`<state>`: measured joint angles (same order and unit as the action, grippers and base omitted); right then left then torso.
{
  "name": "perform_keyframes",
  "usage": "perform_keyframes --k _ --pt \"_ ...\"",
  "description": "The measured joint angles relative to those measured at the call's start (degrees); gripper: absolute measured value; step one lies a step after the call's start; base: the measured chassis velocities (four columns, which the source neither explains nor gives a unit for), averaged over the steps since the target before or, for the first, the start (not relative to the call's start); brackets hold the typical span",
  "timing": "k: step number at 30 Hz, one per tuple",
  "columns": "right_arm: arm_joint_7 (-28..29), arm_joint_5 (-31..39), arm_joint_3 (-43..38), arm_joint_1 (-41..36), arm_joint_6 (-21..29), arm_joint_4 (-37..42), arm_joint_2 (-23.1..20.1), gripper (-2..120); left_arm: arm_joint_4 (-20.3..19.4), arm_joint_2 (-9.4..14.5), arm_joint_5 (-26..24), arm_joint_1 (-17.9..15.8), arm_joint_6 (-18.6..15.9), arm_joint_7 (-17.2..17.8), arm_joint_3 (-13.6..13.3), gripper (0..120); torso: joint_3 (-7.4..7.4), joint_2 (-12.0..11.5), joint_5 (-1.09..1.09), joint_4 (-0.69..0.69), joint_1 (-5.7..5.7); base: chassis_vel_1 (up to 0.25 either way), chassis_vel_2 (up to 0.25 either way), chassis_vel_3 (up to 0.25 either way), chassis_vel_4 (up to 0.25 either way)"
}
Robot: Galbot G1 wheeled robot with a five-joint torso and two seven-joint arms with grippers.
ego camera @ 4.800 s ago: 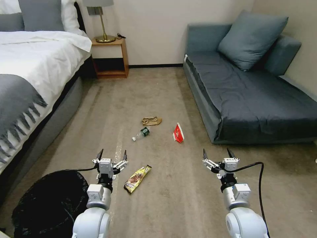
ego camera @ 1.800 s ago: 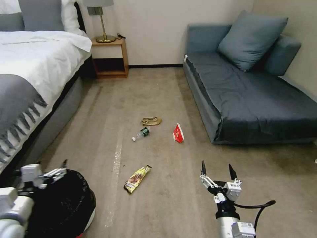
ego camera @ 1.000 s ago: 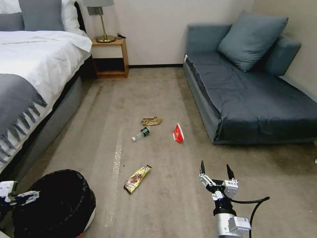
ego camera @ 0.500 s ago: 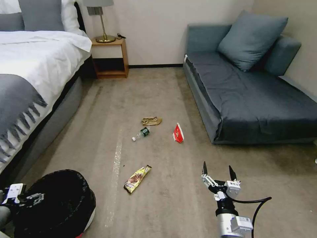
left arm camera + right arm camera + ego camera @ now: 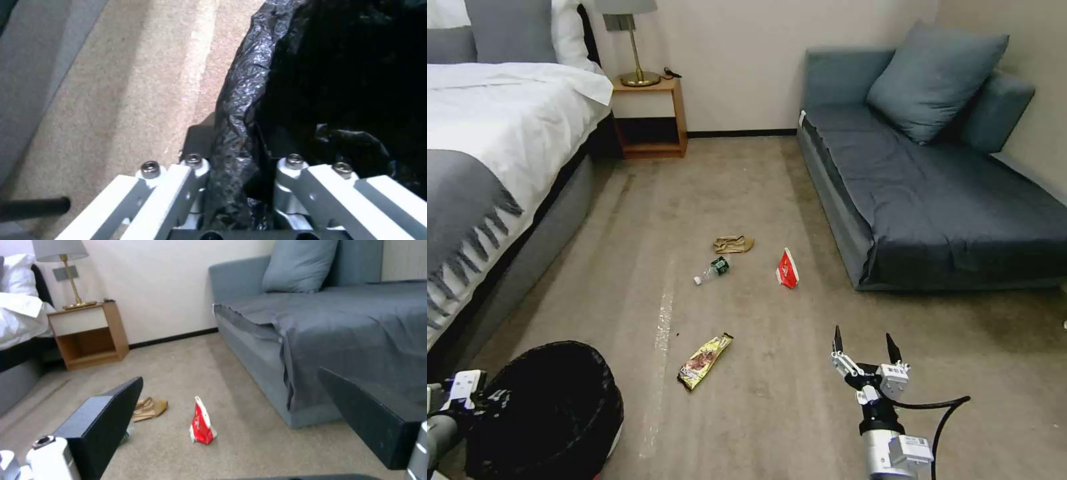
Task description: Pick up the trash bin, then pick up the garbage on the floor and place it into the trash bin.
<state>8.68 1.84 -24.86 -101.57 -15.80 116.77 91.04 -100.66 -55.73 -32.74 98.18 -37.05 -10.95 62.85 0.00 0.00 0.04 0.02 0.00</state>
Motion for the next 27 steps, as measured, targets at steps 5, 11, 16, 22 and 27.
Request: perform_keyframes --k 5,11,16,22,27 --pt "0.0 0.0 -0.1 -0.2 0.0 0.0 0.0 100 -1.7 -1.2 -1.6 0.0 -0.1 2.1 0.6 13 0.0 0.0 -0.07 -0.02 0.0 0.0 0.0 0.0 0.0" --pt "0.0 0.0 -0.1 -0.7 -0.2 0.0 -0.2 100 -4.9 -3.1 -3.8 -0.2 -0.5 5.2 2.7 3 0.0 0.0 -0.08 -0.06 0.0 0.0 0.0 0.0 0.0" --pt "0.0 0.4 0.0 -0.9 -0.2 0.1 -1.0 100 -10.1 -5.2 -4.9 1.6 -0.7 7.1 6.2 3 0.0 0.0 -0.05 -0.02 0.0 0.0 0.0 0.0 0.0" --pt "0.0 -0.8 0.5 -1.0 0.0 -0.1 -2.0 100 -16.2 -8.2 -4.3 3.6 -1.5 8.3 8.9 3 0.0 0.0 -0.04 -0.02 0.0 0.0 0.0 0.0 0.0" --pt "-0.2 -2.7 1.4 -0.9 0.0 -0.5 -3.0 100 -20.2 -11.5 -0.3 5.9 -1.6 8.1 10.3 3 0.0 0.0 -0.03 -0.02 0.0 0.0 0.0 0.0 0.0"
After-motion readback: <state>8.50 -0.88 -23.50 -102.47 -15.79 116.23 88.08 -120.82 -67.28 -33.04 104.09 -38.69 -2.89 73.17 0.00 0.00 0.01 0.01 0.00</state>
